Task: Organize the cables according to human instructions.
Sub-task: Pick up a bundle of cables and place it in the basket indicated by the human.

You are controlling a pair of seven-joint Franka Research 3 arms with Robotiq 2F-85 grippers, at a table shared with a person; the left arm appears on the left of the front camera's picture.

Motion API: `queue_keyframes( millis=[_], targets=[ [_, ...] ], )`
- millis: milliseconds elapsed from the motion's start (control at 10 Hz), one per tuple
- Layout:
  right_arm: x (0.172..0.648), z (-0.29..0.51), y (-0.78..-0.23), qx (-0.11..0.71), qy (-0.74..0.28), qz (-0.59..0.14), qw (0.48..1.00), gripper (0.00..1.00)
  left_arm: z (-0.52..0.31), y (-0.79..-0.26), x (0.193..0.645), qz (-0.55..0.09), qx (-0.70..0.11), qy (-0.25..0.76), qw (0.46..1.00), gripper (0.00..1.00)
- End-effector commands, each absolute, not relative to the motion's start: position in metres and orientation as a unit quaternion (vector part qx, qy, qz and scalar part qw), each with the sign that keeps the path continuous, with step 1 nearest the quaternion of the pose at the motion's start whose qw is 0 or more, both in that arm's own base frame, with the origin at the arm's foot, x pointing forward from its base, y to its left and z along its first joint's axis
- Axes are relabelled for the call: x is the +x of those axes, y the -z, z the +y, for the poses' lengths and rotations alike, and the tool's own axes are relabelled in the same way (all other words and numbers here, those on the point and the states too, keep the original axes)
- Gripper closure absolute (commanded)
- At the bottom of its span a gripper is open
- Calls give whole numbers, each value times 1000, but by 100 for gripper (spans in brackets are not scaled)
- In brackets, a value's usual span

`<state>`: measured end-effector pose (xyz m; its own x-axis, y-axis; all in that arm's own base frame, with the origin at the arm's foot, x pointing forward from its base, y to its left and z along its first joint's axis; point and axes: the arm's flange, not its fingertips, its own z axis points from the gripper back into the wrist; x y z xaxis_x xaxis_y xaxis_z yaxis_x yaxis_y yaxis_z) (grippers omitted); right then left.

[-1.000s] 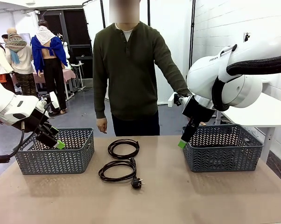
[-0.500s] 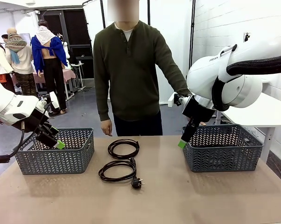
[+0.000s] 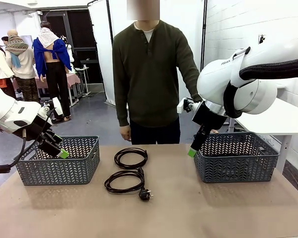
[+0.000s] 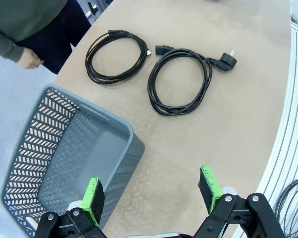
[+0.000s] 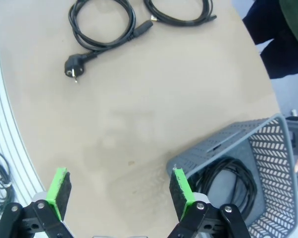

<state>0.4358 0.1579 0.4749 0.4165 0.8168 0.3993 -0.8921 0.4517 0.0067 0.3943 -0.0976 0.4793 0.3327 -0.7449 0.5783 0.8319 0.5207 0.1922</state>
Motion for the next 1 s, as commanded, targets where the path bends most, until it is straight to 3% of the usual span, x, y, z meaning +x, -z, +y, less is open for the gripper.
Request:
queue_keyframes(
  millis=[0,500,900],
  targets=[
    [446,188,-479,118,-472,-158,859,0,-95,-476,392,-315,-75,483,814,0],
    [466,259,-468,109,-364,-102,919,0,-95,-476,392,-315,-75,483,814,0],
    [478,294,-459,92,-345,-63,932,0,-95,-476,392,-315,-75,483,814,0]
  ],
)
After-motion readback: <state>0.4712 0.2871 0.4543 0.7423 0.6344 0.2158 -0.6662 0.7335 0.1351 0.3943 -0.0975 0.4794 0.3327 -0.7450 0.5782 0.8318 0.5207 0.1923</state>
